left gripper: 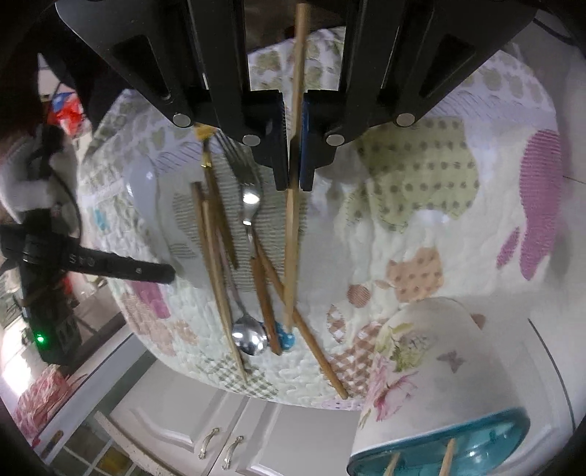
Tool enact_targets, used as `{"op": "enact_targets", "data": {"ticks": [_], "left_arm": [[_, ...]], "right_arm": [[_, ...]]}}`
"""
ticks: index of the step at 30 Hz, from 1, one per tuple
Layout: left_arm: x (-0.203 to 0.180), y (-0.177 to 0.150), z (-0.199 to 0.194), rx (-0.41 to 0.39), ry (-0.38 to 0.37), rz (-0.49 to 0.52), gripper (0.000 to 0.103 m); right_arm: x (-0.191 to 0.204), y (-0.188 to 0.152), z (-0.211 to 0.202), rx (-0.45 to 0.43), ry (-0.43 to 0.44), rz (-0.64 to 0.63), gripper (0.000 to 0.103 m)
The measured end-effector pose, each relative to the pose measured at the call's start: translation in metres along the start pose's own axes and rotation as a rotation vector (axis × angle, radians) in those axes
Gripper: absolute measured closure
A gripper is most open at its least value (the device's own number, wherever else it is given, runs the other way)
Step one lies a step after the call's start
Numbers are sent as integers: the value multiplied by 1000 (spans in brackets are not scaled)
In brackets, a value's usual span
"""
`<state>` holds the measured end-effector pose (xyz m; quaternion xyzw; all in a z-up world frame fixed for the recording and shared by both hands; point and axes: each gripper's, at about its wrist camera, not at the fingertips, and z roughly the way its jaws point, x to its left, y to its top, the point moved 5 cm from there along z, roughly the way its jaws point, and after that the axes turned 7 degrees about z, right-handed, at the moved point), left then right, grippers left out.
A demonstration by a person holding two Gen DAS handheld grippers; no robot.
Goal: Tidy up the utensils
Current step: 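Grasp the white ceramic spoon with the right tool while the left tool grasps a chopstick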
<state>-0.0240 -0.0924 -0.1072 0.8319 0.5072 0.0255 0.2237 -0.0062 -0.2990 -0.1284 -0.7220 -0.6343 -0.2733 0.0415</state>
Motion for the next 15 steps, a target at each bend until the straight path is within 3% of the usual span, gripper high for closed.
{"op": "enact_targets", "data": {"ticks": [4,10,15], "left_arm": [[3,14,2,-30,32,-8,79],[-1,47,18,-61,101,19,77],[-6,63,41,-28,134,66,77]], "right_arm": [[5,-4,7,38,6,-17,92],[3,-2,11,48,-28,-24,92],[3,-2,14,49,-35,-24,91]]}}
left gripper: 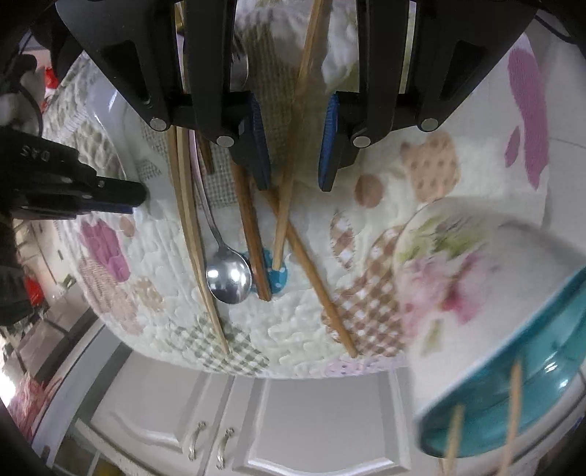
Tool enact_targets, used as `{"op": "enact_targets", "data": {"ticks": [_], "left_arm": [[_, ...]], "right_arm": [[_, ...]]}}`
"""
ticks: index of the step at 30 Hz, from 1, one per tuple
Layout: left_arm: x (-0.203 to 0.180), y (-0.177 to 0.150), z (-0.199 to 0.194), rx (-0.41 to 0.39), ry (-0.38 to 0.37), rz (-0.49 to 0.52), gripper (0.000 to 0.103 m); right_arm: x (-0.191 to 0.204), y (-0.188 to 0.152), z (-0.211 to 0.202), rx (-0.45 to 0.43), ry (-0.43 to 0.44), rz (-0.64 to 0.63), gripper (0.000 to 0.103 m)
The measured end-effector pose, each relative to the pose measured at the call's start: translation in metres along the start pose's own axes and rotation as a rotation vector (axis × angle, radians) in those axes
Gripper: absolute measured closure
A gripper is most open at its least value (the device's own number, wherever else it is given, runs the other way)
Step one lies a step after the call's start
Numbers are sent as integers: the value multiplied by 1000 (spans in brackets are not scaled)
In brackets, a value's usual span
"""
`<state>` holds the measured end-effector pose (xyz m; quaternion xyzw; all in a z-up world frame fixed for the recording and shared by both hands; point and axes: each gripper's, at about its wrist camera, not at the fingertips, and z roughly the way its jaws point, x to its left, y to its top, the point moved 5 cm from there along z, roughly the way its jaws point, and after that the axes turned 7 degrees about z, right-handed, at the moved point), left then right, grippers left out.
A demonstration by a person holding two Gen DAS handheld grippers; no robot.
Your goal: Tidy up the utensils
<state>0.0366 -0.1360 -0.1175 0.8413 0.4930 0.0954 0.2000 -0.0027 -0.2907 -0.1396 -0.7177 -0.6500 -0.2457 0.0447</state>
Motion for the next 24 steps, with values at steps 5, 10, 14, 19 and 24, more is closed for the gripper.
{"op": "enact_targets", "data": {"ticks": [5,10,14,19,24], "left_arm": [[-1,2,-9,-21,-9,21,98],[12,0,-40,-78,-97,-42,98],[22,0,-73,-145,-144,-77,98],[30,-1,-113,-225,-189,-112,98],[43,-3,-137,-278,-166,-133,98]], "right_arm": [[3,3,3,-22,6,-18,91],[10,6,-14,-60,19,-38,91],[22,10,-38,-112,46,-62,92],[42,10,-66,-164,67,-117,93],[61,8,-84,-201,78,-169,94]]}}
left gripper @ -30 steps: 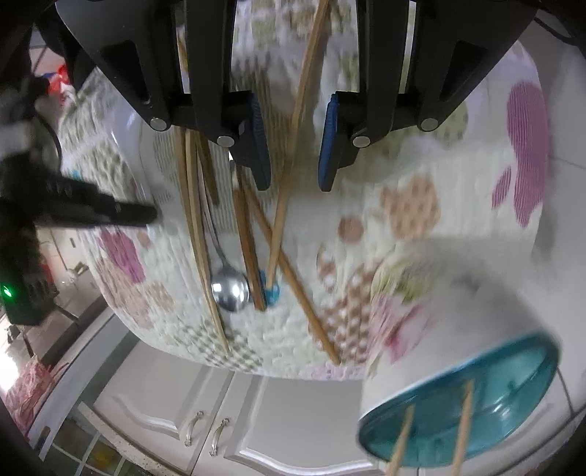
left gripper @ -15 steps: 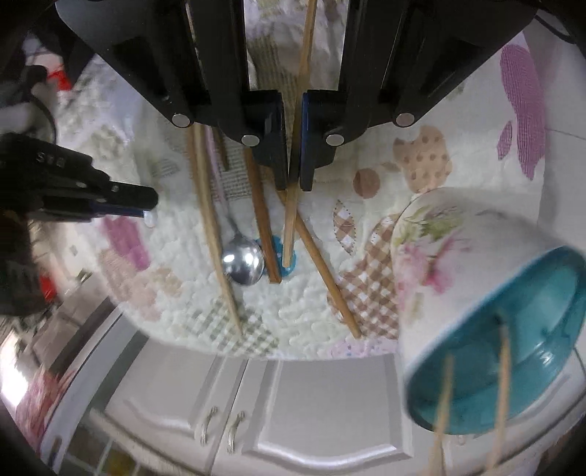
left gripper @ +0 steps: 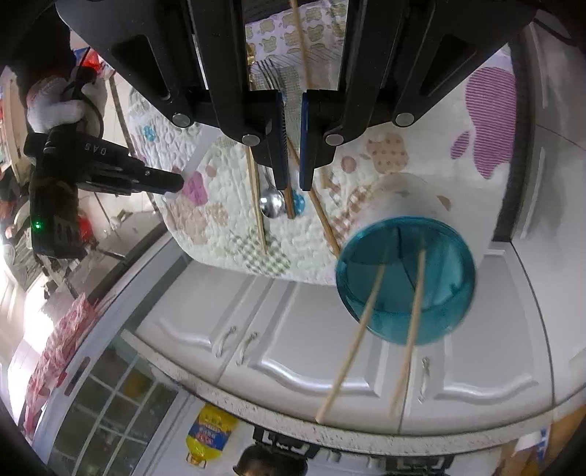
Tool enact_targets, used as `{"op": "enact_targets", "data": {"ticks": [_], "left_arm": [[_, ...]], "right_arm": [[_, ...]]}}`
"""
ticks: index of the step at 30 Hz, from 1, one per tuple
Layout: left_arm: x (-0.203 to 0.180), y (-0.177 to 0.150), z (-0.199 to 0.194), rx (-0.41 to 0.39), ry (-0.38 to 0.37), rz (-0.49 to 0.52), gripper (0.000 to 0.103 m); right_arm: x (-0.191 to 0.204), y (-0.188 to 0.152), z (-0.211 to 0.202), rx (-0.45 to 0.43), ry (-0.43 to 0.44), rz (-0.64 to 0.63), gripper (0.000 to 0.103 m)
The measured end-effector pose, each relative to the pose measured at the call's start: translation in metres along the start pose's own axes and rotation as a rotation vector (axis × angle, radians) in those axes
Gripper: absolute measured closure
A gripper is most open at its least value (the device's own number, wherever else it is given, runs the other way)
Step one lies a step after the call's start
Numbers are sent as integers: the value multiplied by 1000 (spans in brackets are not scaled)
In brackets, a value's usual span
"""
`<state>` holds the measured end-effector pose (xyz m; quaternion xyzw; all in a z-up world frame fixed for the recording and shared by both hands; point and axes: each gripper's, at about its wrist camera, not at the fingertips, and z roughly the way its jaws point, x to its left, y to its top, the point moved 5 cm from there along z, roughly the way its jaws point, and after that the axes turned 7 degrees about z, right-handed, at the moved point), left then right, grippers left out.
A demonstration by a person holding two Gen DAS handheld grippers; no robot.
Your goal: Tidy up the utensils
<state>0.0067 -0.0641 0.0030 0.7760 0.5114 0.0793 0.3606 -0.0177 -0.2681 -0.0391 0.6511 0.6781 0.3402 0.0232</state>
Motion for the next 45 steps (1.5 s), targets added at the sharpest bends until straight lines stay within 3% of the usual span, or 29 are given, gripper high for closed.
{"op": "enact_targets", "data": {"ticks": [5,10,18,21,25,31,39,45], "left_arm": [[2,-13,17,56,15,-16,98],[-1,-33,62,146,65,-6,89],[-2,-47,134,264,148,18,89],[-1,-48,135,244,149,14,97],[6,-43,112,207,86,-36,98],[11,-25,44,86,35,-55,99],[21,-2,-26,-44,36,-74,99],[26,12,-49,-92,50,-80,99]], "right_arm": [[4,4,-5,-18,-10,-12,96],[3,2,-7,-18,-29,-10,96],[-2,7,-24,-53,-30,4,96],[-6,10,-30,-68,-36,15,96],[-10,14,-38,-86,-30,29,96],[2,23,-44,-109,-10,10,96],[29,37,-47,-121,22,-40,96],[53,50,-51,-134,39,-87,96]]}}
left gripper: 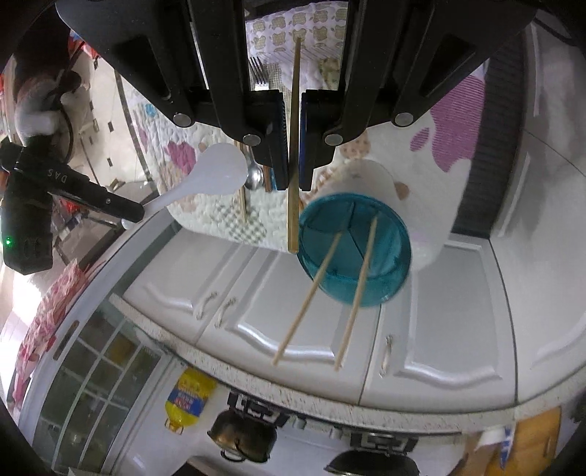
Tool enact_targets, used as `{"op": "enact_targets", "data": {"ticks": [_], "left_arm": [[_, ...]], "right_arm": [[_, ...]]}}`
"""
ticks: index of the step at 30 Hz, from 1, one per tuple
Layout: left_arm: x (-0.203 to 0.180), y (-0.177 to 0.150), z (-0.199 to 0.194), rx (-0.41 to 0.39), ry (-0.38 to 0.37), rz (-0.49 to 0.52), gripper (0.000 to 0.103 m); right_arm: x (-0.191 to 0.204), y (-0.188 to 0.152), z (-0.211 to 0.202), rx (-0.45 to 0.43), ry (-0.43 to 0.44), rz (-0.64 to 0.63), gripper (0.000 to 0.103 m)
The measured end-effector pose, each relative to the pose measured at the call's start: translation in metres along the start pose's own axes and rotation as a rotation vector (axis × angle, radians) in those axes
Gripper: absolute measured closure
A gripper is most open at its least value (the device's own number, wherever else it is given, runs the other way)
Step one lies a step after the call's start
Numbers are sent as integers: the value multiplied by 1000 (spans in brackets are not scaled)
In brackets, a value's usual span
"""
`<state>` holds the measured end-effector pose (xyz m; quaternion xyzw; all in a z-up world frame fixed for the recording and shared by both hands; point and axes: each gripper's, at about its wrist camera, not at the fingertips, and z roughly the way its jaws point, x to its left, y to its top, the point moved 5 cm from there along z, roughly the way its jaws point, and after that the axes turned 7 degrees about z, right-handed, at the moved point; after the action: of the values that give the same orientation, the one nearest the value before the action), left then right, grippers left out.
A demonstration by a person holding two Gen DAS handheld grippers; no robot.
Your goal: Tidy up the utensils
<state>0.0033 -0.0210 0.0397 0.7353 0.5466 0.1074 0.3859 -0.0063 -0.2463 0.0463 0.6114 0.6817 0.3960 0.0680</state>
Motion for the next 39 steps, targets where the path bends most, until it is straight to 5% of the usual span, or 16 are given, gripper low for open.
{"op": "enact_targets", "data": {"ticks": [10,20,28,39], "left_arm": [[14,40,-56,-125,-9,-27,99],[43,113,-94,-321,112,-44,99],[58,143,-58,-367,270,1,99],[75,123,22,-260,352,24,99]], "right_arm": [[34,28,0,-25,41,-55,96],[64,68,14,-68,53,-102,96],[72,92,58,-48,3,-147,96],[78,85,132,86,-33,-230,96]]}}
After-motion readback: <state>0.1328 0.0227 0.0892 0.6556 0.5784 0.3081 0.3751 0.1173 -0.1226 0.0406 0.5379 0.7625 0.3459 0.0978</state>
